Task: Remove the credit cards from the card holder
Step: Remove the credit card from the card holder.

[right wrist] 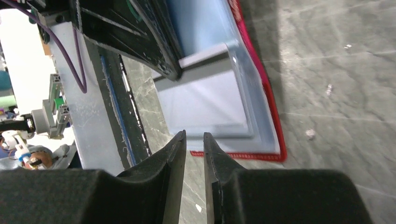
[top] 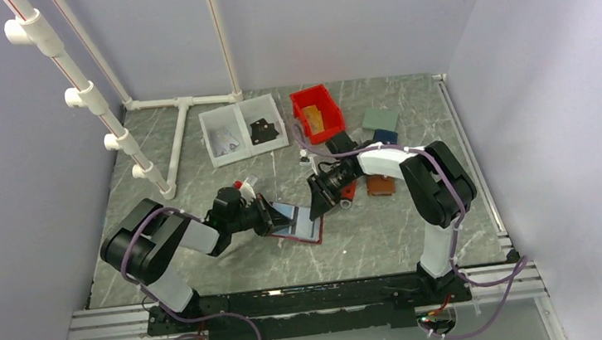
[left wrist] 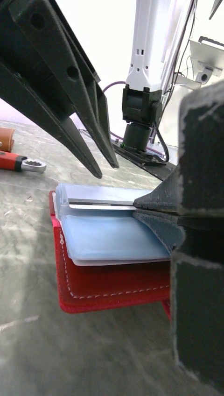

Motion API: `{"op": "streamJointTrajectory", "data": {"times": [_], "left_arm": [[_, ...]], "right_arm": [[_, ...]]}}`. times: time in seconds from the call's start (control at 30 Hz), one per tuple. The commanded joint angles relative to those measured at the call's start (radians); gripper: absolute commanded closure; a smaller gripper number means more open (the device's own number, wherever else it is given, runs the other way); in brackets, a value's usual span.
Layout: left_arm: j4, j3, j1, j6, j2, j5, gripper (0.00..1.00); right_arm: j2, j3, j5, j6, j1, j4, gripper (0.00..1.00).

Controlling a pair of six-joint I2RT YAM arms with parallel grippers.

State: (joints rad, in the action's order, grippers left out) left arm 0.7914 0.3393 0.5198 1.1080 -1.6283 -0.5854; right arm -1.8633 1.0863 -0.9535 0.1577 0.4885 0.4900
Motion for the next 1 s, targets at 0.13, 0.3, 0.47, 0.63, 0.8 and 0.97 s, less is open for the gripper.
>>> {"op": "streamJointTrajectory", "data": {"times": [0.13, 0.3, 0.47, 0.63, 0.8, 0.97], "left_arm": [[0.069, 0.044, 0.052, 0.029, -0.046, 0.01, 0.98], [-0.006, 0.022, 0.034, 0.006, 0.0, 0.027, 0.91], [-0.064, -0.009, -0.012, -0.011, 0.057, 0.015, 0.91], [-0.075, -0.016, -0.029, -0.013, 0.079, -0.006, 0.92], [-0.027, -0.036, -0.044, 0.008, 0.076, -0.031, 0.92], [-0.052, -0.056, -0.064, -0.021, 0.116, -0.019, 1.0]], "right_arm": [[-0.021, 0.031, 0.079, -0.013, 0.056, 0.008, 0.78], [-0.078, 0.05, 0.191, -0.025, 0.061, 0.039, 0.8], [-0.095, 0.052, 0.238, -0.035, 0.063, 0.041, 0.8], [-0.107, 0.056, 0.235, -0.027, 0.07, 0.048, 0.8], [-0.115, 0.062, 0.229, -0.017, 0.076, 0.059, 0.79], [-0.108, 0.072, 0.173, 0.02, 0.078, 0.081, 0.78]]}}
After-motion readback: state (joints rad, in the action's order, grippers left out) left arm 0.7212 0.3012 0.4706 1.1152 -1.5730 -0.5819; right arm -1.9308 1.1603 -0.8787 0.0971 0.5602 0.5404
